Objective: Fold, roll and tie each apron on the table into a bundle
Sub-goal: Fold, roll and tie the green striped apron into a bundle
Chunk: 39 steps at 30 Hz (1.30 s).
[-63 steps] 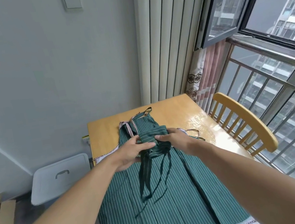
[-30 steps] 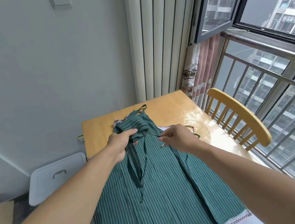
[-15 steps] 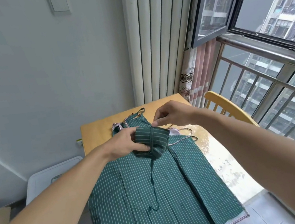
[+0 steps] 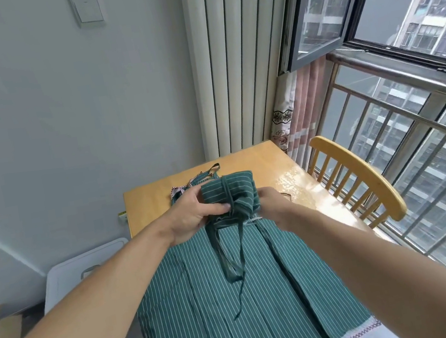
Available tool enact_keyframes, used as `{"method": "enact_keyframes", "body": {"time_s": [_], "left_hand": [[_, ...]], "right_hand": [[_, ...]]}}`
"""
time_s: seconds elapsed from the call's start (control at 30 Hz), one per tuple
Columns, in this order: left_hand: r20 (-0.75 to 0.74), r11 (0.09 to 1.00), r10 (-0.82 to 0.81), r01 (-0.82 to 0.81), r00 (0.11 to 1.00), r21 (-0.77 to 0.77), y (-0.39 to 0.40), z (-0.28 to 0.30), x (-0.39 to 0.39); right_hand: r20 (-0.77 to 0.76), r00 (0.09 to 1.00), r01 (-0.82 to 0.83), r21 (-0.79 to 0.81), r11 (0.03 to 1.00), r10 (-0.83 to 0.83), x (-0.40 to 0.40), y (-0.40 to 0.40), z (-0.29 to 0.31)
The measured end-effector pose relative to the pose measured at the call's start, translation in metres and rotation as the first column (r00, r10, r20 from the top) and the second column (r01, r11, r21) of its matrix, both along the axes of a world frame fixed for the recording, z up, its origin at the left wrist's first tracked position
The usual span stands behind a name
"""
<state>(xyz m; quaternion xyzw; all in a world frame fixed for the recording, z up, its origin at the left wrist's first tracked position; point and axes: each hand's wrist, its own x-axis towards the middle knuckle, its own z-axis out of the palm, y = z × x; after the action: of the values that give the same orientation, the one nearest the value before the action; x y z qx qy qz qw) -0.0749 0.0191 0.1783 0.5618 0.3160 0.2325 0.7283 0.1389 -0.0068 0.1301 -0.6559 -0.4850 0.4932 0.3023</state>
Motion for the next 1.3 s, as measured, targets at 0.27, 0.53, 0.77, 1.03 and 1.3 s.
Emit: {"method": "enact_keyframes", "body": {"time_s": [0.27,0.53,0.77,1.03,1.3], "left_hand": [[-0.036,0.972,0.235,-0.235,0.971,-0.026,0.008,-0.005,0.005],[0.055,0.995,-0.014,0.019,0.998,-0.094,0.008,-0.003,-0.007],[-0.322,0.901,-0.386,0.428,0.865,0.068,-0.008,0.004,-0.001],[-0.472,0.991,-0.011,0.072,0.882,0.112,-0.009,-0.011,0.003],[-0.186,0.885,0.418,-0.445,0.889,-0.138,0.0,-0.026,0.013]], "right_hand": [[-0.522,0.851,-0.141,-0.116,0.983,0.06,-0.009,-0.039,-0.018],[-0.558,0.749,-0.469,-0.066,0.881,0.357,0.005,-0.046,-0.017],[-0.047,0.821,-0.54,-0.389,0.746,0.569,0.02,-0.005,0.01],[0.531,0.706,-0.431,-0.201,0.88,0.468,-0.019,0.008,0.08],[0.405,0.902,-0.272,0.265,0.925,0.149,-0.039,-0.031,0.046]]}}
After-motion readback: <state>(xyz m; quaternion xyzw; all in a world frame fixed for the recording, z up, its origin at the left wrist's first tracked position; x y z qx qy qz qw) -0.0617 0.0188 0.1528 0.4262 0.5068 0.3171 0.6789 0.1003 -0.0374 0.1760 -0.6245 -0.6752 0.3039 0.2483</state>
